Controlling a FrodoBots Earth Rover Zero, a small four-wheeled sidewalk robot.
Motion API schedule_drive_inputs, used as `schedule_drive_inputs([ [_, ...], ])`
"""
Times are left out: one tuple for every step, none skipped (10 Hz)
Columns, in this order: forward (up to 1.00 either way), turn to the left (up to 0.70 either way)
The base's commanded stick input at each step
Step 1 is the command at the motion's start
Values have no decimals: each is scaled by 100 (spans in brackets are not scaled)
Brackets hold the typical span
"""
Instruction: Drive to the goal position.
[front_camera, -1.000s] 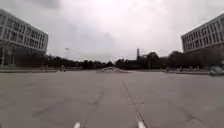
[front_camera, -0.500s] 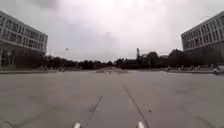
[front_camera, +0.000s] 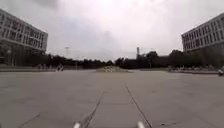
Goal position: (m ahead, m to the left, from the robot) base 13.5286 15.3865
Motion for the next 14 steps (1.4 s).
schedule_drive_inputs([
  [85,0],
  [85,0],
  [85,0],
  [85,0],
  [85,0],
  [85,0],
  [85,0],
  [85,0],
  [85,0],
  [85,1],
  [85,7],
  [85,19],
  [85,20],
  [85,21],
])
